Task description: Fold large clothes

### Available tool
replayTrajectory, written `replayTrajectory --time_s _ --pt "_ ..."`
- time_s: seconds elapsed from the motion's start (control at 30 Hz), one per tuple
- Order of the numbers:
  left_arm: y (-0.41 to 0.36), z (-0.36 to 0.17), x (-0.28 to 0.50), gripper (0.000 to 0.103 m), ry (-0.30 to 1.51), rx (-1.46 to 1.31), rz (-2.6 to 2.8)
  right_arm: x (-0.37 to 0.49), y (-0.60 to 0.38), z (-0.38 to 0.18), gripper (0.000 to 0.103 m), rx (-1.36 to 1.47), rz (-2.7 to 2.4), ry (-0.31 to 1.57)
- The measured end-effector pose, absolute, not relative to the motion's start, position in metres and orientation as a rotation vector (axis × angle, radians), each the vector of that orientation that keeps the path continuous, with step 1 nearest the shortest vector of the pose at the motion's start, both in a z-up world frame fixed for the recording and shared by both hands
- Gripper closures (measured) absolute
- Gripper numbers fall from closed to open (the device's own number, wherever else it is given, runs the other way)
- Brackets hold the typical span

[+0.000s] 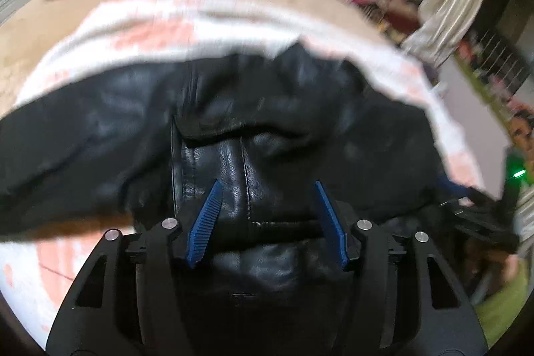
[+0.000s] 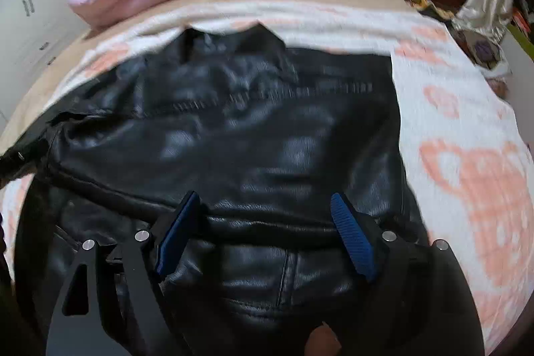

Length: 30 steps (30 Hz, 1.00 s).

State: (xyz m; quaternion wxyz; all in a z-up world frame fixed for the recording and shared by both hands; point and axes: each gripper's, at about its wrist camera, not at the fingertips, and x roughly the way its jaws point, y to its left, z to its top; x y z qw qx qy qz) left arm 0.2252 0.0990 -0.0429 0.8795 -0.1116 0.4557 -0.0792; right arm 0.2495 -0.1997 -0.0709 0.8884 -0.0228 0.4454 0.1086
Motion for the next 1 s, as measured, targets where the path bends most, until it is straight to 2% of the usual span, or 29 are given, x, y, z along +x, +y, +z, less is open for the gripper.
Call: replayTrajectory --time_s 0.13,0.2,0.27,0.33,0.43,1.0 --pt "0.102 -0.061 0.230 0.054 0.977 -0.260 -0.157 0.248 -0.196 -0.079 0.023 -0.064 0.212 0.925" --pt "0.104 -0.054 0.226 0.049 0.963 -0.270 -0.170 0.243 -0.195 -0.068 0.017 -0.052 0.225 0.901" --pt "0.105 -0.043 0.221 0.032 0.941 -0.269 -0.168 0.237 -0.195 -0.058 0.011 -0.020 0.263 0.882" --pt "0.107 -0.034 0.214 0.027 0.914 -0.266 -0.159 0.228 -0.190 -0.048 0.008 -0.022 0.280 0.858" --pt "0.114 -0.024 0.206 0.009 0.884 -0.288 -0.130 0.218 -0.184 -0.038 0.006 -0.028 0.307 0.825" --pt "0.178 0.000 0.165 0.009 0.814 -0.323 0.101 0.191 -0.108 0.009 0.004 -0.096 0.391 0.707"
